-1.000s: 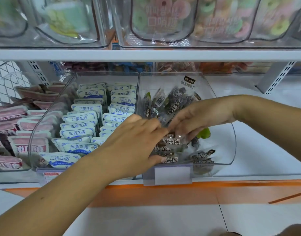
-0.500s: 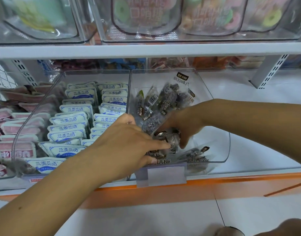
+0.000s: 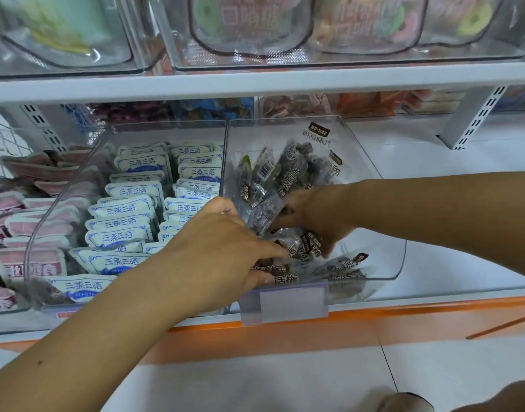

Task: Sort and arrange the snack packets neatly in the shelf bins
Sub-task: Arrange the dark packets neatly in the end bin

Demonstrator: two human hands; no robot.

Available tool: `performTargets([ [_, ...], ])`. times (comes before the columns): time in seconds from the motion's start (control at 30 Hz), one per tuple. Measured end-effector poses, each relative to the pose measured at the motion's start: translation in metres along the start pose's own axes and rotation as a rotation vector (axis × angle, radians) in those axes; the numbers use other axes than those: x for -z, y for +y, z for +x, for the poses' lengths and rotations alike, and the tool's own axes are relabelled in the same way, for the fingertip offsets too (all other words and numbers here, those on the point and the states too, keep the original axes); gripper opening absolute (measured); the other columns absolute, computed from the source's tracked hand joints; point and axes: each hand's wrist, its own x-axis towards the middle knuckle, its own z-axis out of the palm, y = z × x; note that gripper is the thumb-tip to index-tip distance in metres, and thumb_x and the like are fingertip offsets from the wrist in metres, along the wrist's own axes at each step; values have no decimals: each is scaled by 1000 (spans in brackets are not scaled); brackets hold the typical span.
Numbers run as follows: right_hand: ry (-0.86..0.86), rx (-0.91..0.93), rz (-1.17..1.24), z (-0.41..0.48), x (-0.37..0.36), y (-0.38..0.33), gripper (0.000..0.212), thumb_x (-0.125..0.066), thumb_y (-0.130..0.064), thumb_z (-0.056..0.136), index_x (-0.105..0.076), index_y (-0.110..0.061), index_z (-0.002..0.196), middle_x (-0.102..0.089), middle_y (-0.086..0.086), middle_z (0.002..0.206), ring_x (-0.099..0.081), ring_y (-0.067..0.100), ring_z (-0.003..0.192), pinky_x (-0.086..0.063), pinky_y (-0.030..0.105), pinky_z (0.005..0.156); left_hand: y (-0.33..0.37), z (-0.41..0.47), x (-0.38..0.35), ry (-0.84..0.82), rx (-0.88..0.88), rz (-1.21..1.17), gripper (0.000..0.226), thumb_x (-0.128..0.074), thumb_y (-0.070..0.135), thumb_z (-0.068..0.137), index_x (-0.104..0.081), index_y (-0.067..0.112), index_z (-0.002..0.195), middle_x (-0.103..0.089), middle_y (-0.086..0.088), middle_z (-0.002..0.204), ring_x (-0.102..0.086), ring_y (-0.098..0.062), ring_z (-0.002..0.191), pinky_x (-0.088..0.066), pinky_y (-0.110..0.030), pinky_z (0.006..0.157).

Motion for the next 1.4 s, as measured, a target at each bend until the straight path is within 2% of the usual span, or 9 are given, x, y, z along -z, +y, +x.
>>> performTargets([
  [0.23,3,18,-79,7,-7,2,118,-76,-61,66,7,-44,148,-7,0,156,-15,29,141,-35,53,109,-6,1,-11,70,-44,-62,35,-51,59,74,-70,46,101,-67,24,68,-56,-3,63,-29,-31,85],
  [0.37,136,68,-49,8,-7,3,95,-70,-55,77,-7,-49,147,-27,5,147,-32,29,133,-43,48,102,-5,0,-11,34,-19,-80,41,-39,61,77,-68,46,103,-65,22,64,-56,-3,62,-29,-31,86],
  [0.53,257,90,-37,5,3,5,53,-50,-27,97,-32,-48,142,-51,-2,119,-56,19,99,-48,29,73,-5,1,-10,43,13,-47,43,-38,61,79,-67,46,106,-65,22,64,-56,-3,62,-27,-30,86],
  [0.7,307,-18,372,-1,6,11,38,-66,-29,89,-56,-30,126,-57,-8,109,-53,7,91,-38,20,78,-2,1,-3,-39,34,-3,50,-31,65,81,-56,52,123,-71,23,86,-57,-4,79,-19,-27,94],
  [0.83,65,-125,628,-14,9,18,16,-66,-32,89,-68,-20,98,-70,-3,81,-67,9,69,-59,31,68,0,2,-2,-80,35,10,51,-27,63,88,-45,52,134,-70,20,103,-56,-6,96,-13,-27,96],
  [1.0,-119,-201,536,-9,16,7,32,-49,-31,99,-59,-2,103,-56,6,73,-49,14,51,-40,16,36,1,1,0,-109,38,42,49,-29,61,91,-45,49,136,-69,18,108,-55,-8,99,-16,-31,97],
  [1.13,-130,-224,695,-10,13,2,38,-50,-27,98,-46,-8,131,-50,4,74,-44,15,54,-40,20,41,3,3,2,-147,54,83,45,-31,60,96,-37,49,139,-64,19,116,-50,-4,105,-17,-32,102],
  [1.23,-139,-233,757,-10,12,-4,52,-51,-26,98,-31,-22,145,-59,7,92,-50,16,63,-44,26,50,5,4,2,-168,64,93,47,-32,59,96,-33,48,142,-63,20,118,-48,-3,107,-15,-31,103],
  [1.4,-99,-220,973,-12,3,4,64,-58,-23,96,-25,-32,149,-55,14,125,-60,27,94,-54,45,85,4,3,1,-151,71,94,46,-32,60,96,-32,49,141,-63,20,117,-48,-4,106,-14,-29,102],
])
